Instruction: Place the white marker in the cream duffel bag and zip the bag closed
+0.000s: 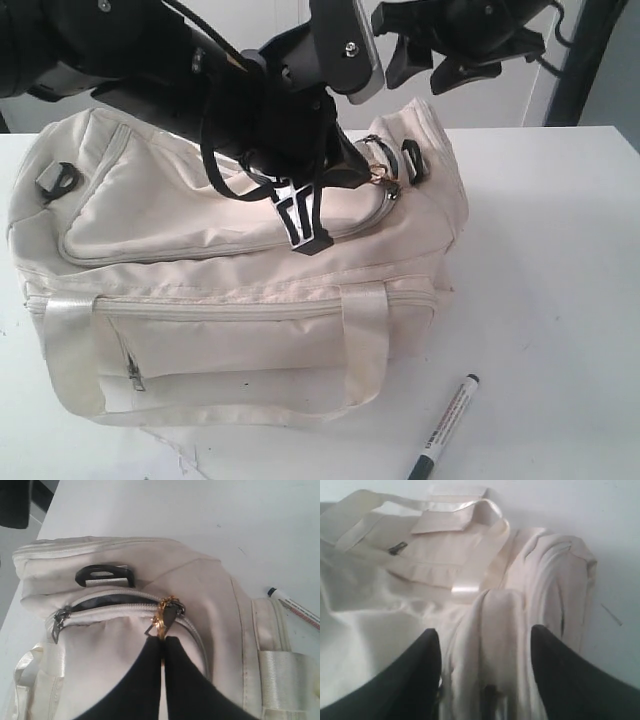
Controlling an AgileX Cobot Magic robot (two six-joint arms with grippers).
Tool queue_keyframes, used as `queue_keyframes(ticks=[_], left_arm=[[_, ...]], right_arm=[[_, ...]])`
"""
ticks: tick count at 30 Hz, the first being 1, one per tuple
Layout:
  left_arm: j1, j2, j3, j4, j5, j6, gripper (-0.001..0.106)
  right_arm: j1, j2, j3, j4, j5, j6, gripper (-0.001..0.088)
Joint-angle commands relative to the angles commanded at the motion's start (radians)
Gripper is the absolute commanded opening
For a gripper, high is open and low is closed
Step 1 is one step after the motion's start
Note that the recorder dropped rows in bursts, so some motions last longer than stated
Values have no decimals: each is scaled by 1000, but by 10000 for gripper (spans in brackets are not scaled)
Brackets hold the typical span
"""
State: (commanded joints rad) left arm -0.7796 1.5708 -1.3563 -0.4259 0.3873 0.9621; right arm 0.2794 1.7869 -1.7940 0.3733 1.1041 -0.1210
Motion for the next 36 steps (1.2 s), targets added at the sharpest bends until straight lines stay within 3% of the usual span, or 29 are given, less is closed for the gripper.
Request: queue_keyframes(ticks=[5, 12, 21, 25, 30, 36], left_arm=[[0, 0, 0, 0, 5, -26, 0], [0, 0, 0, -7, 1, -28, 0], [0, 0, 0, -11, 1, -28, 0], [0, 0, 0, -11, 1, -28, 0], [0, 0, 0, -14, 1, -28, 0], [0, -4, 0, -15, 10, -28, 0]], right_arm=[[34, 20, 2, -12, 76, -4, 498], [80, 61, 3, -121, 44, 20, 498], [101, 105, 3, -124, 20, 30, 481], [101, 122, 3, -146, 18, 46, 375], [101, 125, 3, -144, -31, 50, 2], [99, 125, 3, -149, -141, 110, 0]])
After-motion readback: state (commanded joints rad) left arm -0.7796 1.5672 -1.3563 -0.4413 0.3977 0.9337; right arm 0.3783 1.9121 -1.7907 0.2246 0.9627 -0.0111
